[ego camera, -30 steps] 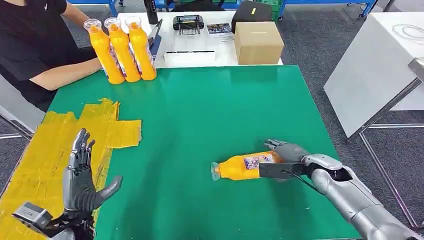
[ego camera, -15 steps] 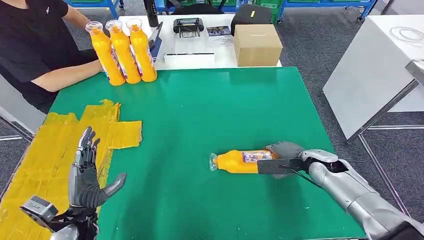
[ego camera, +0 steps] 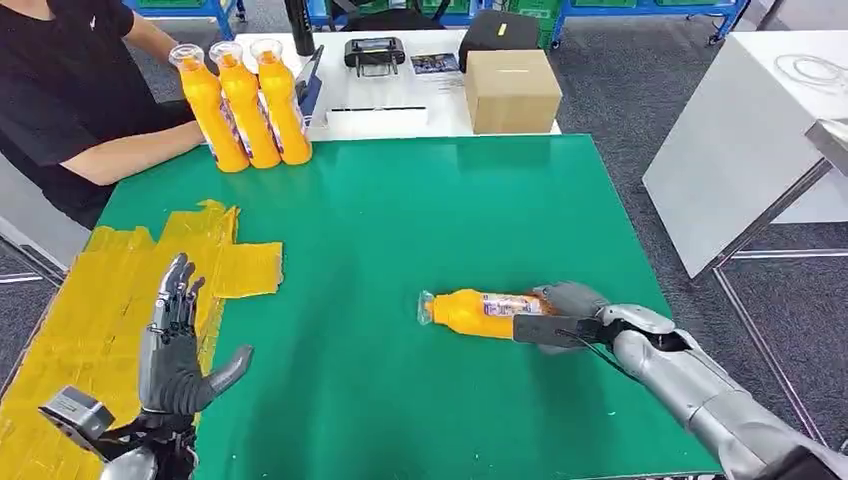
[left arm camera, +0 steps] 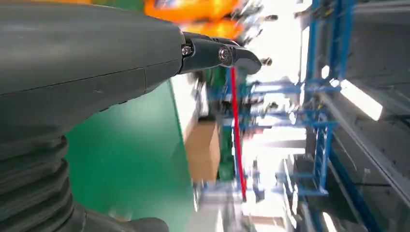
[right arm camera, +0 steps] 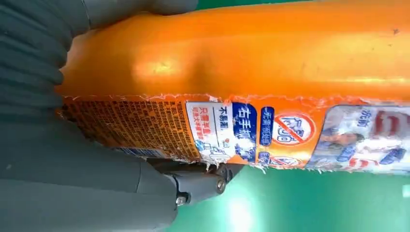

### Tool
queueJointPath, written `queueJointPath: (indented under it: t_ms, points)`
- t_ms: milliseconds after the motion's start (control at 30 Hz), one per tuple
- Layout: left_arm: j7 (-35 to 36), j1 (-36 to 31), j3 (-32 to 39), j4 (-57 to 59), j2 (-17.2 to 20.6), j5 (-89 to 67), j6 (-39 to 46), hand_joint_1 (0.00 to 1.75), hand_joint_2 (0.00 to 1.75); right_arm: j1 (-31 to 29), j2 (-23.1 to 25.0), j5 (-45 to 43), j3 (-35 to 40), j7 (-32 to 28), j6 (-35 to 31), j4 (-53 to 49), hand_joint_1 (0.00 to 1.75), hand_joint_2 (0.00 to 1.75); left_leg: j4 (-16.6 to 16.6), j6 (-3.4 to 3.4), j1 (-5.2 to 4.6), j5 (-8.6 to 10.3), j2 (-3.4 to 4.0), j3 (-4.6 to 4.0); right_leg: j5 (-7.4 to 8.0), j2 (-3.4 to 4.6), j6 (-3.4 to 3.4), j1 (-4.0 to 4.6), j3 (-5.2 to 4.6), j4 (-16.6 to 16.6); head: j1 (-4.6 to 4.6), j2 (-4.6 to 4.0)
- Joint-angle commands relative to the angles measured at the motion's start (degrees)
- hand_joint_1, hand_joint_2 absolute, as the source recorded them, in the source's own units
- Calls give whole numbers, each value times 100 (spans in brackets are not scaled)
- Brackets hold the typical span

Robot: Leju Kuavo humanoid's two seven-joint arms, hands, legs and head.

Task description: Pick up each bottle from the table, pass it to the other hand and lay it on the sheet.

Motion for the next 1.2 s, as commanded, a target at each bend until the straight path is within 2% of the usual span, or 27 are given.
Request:
queueJointPath:
  t_ms: [33, 167, 267, 433, 600, 1000, 1200]
  points:
    - [1248, 471, 296, 402, 114, 2226, -1415, 0, 175, 2020, 1811, -1004, -2397, -528, -559, -1992, 175, 175, -24, -14, 15, 10, 33, 0, 21, 36, -16, 15, -9, -20, 2, 0]
    - [1650, 708, 269, 275, 40, 2721, -1689, 0, 175, 2507, 2254, -1169, -2423, -780, -567, -2625, 175, 175, -11, -16, 13, 1, 9, -25, 3, 12, -16, 21, -29, -2, -9, 0]
    - [1925, 735, 131, 317, 41, 3056, -1752, 0, 175, 2469, 2534, -1621, -2425, -1022, -359, -2626, 175, 175, -1, -15, 18, 3, -44, -65, -9, -33, -15, 21, -59, 10, -7, 0]
    - [1992, 818, -60, 303, 65, 3119, -1785, 0, 175, 2232, 2887, -1637, -2113, -1041, -338, -2457, 175, 175, -2, -12, 20, 7, -24, -105, -3, -19, -8, 19, -94, 15, 0, 0]
    - [1984, 875, -111, 257, 61, 3081, -1800, 0, 175, 2159, 3004, -1607, -1907, -1029, -333, -2376, 175, 175, -2, -14, 18, 11, -32, -114, -1, -24, -12, 17, -104, 12, -2, 0]
    - [1473, 673, -391, 367, 116, 2064, -1359, 0, 175, 1524, 3610, -1579, -849, -868, -342, -1027, 175, 175, -6, -14, 17, 13, -32, -110, 0, -25, -12, 17, -101, 9, 0, 0]
    - [1221, 634, -494, 270, 113, 1542, -1196, 0, 175, 1403, 3826, -1508, -267, -802, -326, -402, 175, 175, -8, -14, 19, 14, -33, -108, 1, -25, -12, 19, -99, 7, 0, 0]
